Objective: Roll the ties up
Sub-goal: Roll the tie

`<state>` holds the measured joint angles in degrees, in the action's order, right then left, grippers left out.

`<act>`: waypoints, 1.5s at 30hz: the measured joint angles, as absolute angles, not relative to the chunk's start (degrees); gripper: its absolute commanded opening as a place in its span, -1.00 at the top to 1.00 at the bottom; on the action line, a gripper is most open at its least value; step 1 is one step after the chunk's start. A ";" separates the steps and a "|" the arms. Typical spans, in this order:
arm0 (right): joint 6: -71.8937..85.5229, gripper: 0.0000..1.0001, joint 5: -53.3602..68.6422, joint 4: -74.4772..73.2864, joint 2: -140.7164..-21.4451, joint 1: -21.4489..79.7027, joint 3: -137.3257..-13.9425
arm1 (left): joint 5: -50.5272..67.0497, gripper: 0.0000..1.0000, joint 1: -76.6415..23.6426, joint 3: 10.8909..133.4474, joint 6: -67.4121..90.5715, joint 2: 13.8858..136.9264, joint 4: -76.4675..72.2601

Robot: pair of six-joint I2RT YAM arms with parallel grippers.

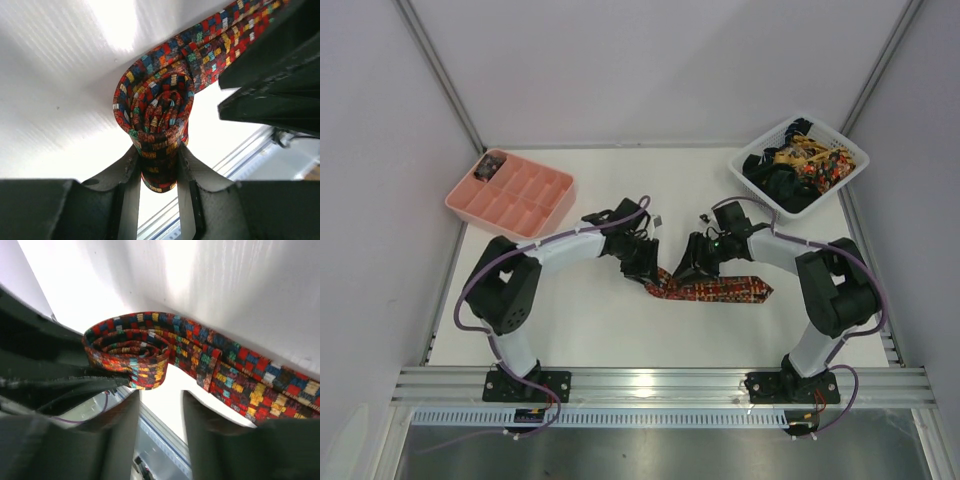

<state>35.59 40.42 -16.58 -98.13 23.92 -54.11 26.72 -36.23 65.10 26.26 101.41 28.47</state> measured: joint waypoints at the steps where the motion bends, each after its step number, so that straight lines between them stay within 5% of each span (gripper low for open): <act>1: 35.75 0.60 40.12 -17.02 -97.80 24.10 -54.13 | 23.94 0.99 -37.74 67.09 25.89 101.80 30.72; 4: 37.17 1.00 40.03 -16.93 -97.67 24.71 -54.15 | 17.39 0.99 -42.48 74.08 25.52 104.25 35.88; 24: 40.53 1.00 42.26 -10.46 -104.84 26.00 -55.46 | 0.60 0.99 -48.99 92.71 30.61 116.81 54.70; 45: 41.17 1.00 44.60 -8.14 -107.33 25.76 -57.41 | -10.07 0.99 -51.22 97.34 34.79 118.76 59.46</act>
<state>41.17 44.60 -8.14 -107.33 25.76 -57.41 -10.07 -51.22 97.34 34.79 118.76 59.46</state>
